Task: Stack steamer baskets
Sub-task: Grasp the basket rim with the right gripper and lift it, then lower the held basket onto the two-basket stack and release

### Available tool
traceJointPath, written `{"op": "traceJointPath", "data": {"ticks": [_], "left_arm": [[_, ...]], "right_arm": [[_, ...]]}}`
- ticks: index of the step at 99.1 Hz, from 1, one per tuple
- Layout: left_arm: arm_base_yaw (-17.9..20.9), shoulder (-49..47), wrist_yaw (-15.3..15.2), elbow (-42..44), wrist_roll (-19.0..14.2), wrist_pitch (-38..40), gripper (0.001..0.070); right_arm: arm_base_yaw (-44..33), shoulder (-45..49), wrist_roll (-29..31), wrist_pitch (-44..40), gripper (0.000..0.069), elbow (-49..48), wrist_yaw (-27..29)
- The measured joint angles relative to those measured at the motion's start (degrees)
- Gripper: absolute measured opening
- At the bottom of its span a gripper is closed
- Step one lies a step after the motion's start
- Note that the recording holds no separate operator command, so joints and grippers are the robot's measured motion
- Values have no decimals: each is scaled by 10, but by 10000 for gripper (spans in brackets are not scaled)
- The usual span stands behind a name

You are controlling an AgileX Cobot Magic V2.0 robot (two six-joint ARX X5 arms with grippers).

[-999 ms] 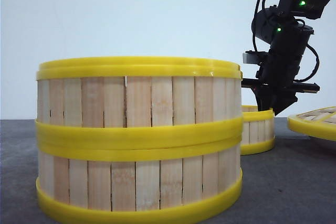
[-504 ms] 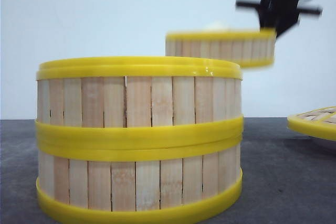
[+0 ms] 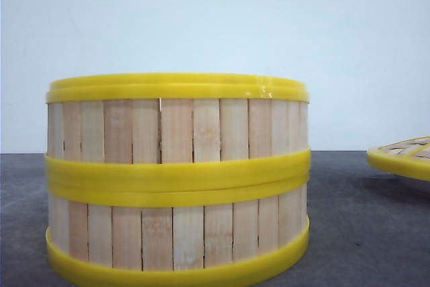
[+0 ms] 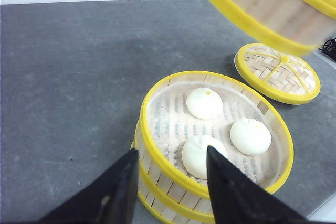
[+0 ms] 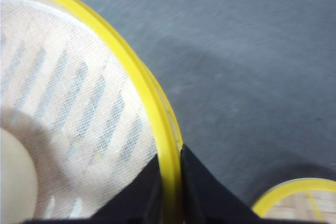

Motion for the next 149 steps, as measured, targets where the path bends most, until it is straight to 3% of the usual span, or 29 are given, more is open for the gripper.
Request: {"op": "traceJointPath", "data": {"ticks": [25,64,107,149], "left_arm": [[0,0,0,0,0,0,228],[0,0,4,0,0,0,228],[0,0,4,0,0,0,228],[0,0,7,0,0,0,228]], "right_arm": [[73,3,-15,0,24,-18,4],[158,3,-21,47,24,-127,50],[174,3,-19,115,24,-192,81],[173,30,-18,112,24,-194,91]]}}
